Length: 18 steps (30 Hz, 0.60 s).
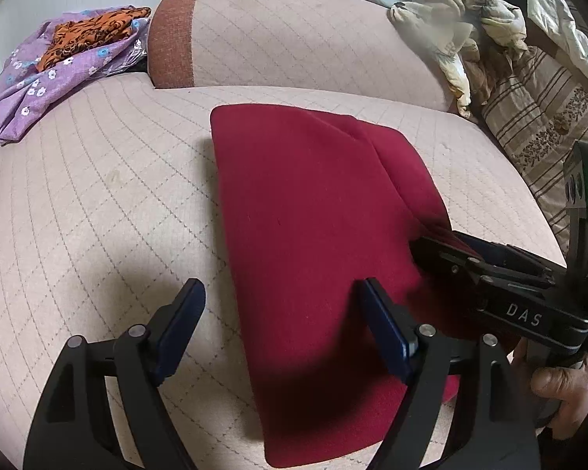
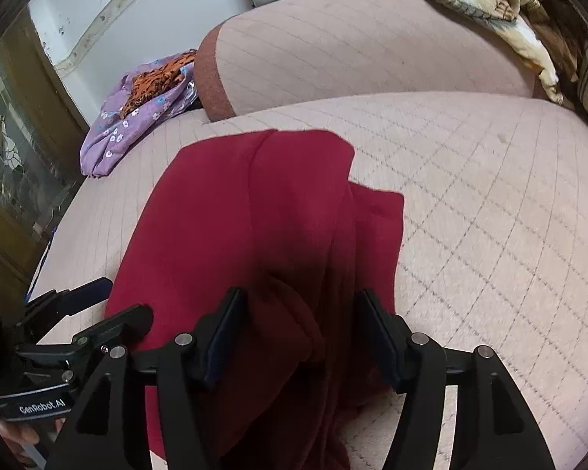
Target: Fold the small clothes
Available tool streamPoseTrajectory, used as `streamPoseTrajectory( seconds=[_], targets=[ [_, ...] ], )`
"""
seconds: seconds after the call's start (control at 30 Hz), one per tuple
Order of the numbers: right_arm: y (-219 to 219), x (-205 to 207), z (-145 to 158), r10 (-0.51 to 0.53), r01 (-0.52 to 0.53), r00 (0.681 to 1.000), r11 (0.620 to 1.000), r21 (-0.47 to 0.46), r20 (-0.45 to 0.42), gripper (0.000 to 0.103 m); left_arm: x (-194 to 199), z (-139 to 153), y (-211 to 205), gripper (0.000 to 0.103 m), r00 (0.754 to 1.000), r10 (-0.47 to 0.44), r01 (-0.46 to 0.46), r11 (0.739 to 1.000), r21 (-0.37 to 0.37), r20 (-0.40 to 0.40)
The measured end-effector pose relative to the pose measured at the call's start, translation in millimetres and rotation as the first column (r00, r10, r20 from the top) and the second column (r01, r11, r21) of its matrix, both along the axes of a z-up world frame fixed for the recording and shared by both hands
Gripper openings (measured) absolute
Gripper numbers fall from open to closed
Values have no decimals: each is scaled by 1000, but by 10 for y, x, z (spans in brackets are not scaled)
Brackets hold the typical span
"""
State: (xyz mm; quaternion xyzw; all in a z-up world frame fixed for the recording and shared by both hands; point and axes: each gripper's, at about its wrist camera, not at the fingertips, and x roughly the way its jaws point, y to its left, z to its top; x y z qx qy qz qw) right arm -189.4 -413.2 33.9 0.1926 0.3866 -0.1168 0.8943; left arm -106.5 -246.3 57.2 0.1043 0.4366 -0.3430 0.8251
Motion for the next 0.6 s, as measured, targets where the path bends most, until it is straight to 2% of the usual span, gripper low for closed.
streamPoseTrajectory(
  seconds=[0.13, 0.17, 0.2, 0.3, 0.5, 0.6],
  targets=[
    [-70, -7, 19, -8, 7, 1000, 999, 42, 19, 64, 83, 48, 40, 81, 1000, -11, 10, 999, -38, -18],
    [-90, -10, 37, -15, 14, 1000, 999, 43, 28, 68, 134, 60, 72, 81, 999, -7, 5, 998, -66, -35],
    [-112, -18, 51, -24, 23, 999, 999, 41, 35, 73, 176, 59, 96, 83, 998, -5, 0, 996, -88, -56],
    [-241, -70, 69, -81, 79, 995, 996, 48, 58, 79, 357, 2, 164, 85, 988, 6, -29, 988, -151, -151],
    [-504, -26, -159, -98, 82, 994, 967, 241, 57, 84, 577, -204, 151, 88, 965, -15, -39, 979, -202, -263],
    [-570, 27, -331, -105, 77, 992, 939, 334, 66, 89, 604, -257, 81, 94, 961, -32, -29, 976, -214, -276]
  ],
)
